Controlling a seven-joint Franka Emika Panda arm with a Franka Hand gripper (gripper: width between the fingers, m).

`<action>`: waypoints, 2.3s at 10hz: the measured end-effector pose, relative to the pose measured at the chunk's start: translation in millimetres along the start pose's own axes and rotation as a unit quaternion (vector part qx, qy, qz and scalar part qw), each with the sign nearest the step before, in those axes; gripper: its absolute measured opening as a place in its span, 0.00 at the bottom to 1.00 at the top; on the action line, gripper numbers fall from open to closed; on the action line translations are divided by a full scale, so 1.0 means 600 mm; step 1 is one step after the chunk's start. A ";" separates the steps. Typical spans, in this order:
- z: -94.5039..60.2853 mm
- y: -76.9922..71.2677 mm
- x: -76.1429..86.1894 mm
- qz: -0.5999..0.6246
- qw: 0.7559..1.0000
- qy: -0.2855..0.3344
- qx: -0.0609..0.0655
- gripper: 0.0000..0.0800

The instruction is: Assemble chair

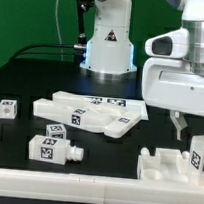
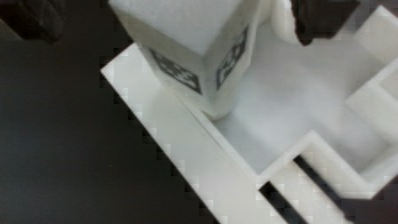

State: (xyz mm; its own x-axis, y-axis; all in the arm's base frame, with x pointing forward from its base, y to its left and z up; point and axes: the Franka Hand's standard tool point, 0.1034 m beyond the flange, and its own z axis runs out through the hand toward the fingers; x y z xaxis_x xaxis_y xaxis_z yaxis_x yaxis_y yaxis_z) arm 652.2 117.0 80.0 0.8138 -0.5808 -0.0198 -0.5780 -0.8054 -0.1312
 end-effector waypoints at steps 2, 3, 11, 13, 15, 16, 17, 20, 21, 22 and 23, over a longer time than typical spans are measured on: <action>-0.002 0.001 0.004 -0.157 0.987 0.010 -0.019 0.81; -0.008 -0.002 0.011 -0.255 0.966 0.020 -0.028 0.81; -0.007 0.000 0.019 -0.146 0.988 0.031 -0.026 0.35; -0.007 0.006 0.024 -0.028 0.999 0.029 -0.017 0.35; -0.007 0.010 0.021 0.121 0.992 0.026 -0.009 0.35; -0.008 0.013 0.020 0.209 0.978 0.025 -0.003 0.35; -0.009 0.016 0.020 0.226 0.974 0.024 -0.003 0.35; -0.009 0.014 0.019 0.296 0.955 0.018 -0.003 0.35; -0.009 0.013 0.020 0.347 0.938 0.016 0.005 0.35; -0.008 0.016 0.020 0.414 0.910 0.015 0.012 0.35; -0.008 0.017 0.019 0.465 0.885 0.017 0.015 0.35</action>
Offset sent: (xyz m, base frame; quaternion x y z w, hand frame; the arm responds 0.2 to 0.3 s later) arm 0.0057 0.0045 0.0066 -0.0368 0.0570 -0.3473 0.9353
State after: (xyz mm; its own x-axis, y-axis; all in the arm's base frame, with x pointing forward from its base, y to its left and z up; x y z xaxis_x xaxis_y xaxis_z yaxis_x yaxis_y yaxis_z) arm 655.4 101.4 83.0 -0.0151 -0.9945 -0.1041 -0.9946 0.0256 -0.1003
